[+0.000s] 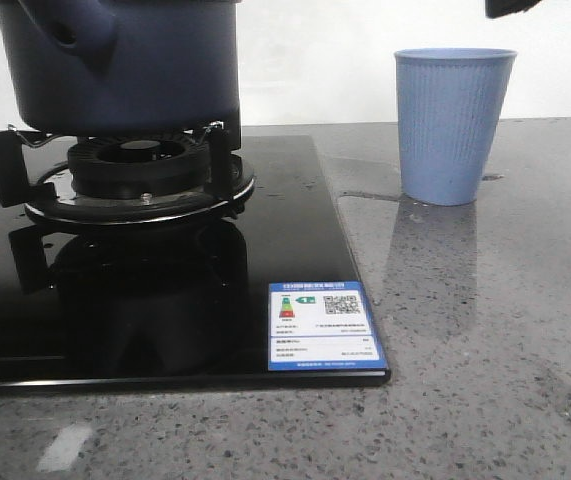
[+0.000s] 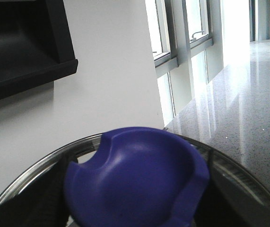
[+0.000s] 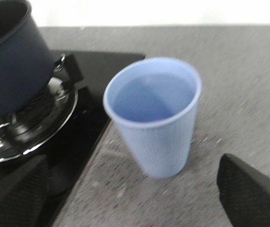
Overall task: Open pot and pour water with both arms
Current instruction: 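Grasp the blue lid knob with left gripper and lift lid off pot, then lower right gripper around the light blue ribbed cup and close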
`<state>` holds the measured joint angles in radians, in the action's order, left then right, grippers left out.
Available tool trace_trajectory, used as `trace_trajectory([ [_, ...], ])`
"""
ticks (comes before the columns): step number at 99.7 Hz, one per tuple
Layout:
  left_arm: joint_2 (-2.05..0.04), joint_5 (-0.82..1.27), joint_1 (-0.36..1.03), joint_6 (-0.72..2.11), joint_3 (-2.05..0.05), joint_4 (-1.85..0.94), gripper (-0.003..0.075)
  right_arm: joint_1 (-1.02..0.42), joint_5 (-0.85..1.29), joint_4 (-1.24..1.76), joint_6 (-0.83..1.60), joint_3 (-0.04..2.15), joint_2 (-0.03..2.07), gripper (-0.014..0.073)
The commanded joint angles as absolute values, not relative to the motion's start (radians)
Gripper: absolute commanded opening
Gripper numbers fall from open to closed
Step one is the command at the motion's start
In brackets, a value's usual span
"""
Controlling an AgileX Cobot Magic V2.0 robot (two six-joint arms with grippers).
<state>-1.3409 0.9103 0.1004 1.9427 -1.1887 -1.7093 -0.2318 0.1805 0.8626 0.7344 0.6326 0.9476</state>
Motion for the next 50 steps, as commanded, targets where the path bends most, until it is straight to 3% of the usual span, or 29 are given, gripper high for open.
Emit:
trace_trajectory([
  [1, -1.297, 0.943, 0.107, 1.93, -1.229, -1.804, 0.0231, -0.232, 0.027, 0.876, 0.836, 0.665, 0.94, 0.0652],
  [21, -1.297, 0.952, 0.107, 1.905, -1.229, -1.804, 0.0231, -0.312, -0.131, 0.852, 0.886, 0.626, 0.956, 0.0648],
  [50, -1.297, 0.952, 0.107, 1.905, -1.229, -1.804, 0.0231, -0.504, -0.382, 0.846, 0.874, 0.571, 1.047, 0.0559],
])
